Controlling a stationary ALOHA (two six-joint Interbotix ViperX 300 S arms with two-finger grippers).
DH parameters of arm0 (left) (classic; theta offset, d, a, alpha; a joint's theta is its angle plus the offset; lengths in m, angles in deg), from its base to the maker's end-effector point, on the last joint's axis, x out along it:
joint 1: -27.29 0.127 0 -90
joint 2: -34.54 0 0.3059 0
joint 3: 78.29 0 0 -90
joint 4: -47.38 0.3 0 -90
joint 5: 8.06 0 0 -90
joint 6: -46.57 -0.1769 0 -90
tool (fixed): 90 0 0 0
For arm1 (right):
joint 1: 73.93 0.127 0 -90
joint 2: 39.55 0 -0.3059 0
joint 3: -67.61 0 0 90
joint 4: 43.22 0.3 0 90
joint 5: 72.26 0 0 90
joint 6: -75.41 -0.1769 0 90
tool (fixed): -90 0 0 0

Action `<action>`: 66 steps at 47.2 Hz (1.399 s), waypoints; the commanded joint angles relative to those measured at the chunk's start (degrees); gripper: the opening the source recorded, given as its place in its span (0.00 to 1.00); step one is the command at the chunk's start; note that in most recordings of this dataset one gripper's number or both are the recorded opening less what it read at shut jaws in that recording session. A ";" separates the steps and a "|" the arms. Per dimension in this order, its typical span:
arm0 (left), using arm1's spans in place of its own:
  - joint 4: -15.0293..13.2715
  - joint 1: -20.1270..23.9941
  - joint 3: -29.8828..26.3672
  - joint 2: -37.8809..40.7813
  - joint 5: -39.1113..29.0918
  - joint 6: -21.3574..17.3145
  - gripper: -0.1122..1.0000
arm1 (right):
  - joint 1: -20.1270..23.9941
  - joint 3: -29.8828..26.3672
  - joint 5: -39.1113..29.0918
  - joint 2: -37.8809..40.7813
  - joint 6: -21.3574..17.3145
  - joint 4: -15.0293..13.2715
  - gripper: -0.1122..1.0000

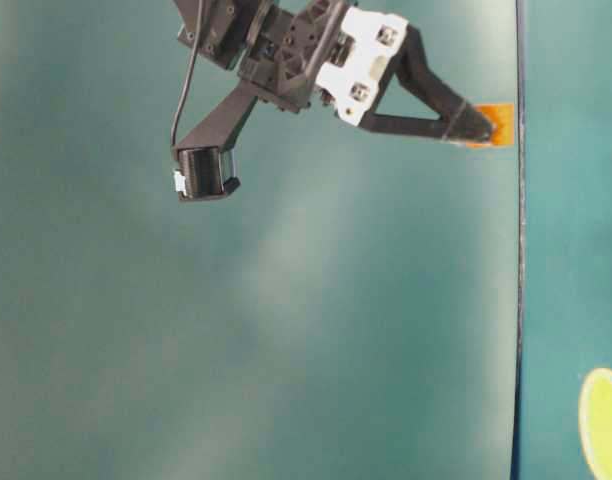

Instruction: Move the block backward with right arm.

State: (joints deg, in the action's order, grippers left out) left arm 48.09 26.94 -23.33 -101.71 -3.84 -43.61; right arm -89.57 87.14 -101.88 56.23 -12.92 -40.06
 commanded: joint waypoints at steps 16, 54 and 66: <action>0.09 -0.09 -1.85 -0.18 -0.09 -0.09 0.10 | -10.02 -2.81 0.26 -1.32 0.35 -2.72 0.46; 0.09 -0.09 -1.85 -0.44 -0.09 -0.09 0.10 | -19.51 -11.87 0.44 4.22 0.44 -4.13 0.46; 0.09 -0.09 -1.85 -0.44 0.00 -0.09 0.10 | -19.51 -11.78 0.44 4.22 0.44 -4.13 0.46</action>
State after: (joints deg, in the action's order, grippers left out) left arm 48.09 26.94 -23.42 -102.42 -4.19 -43.70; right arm -109.00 77.03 -101.97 61.33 -12.39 -44.10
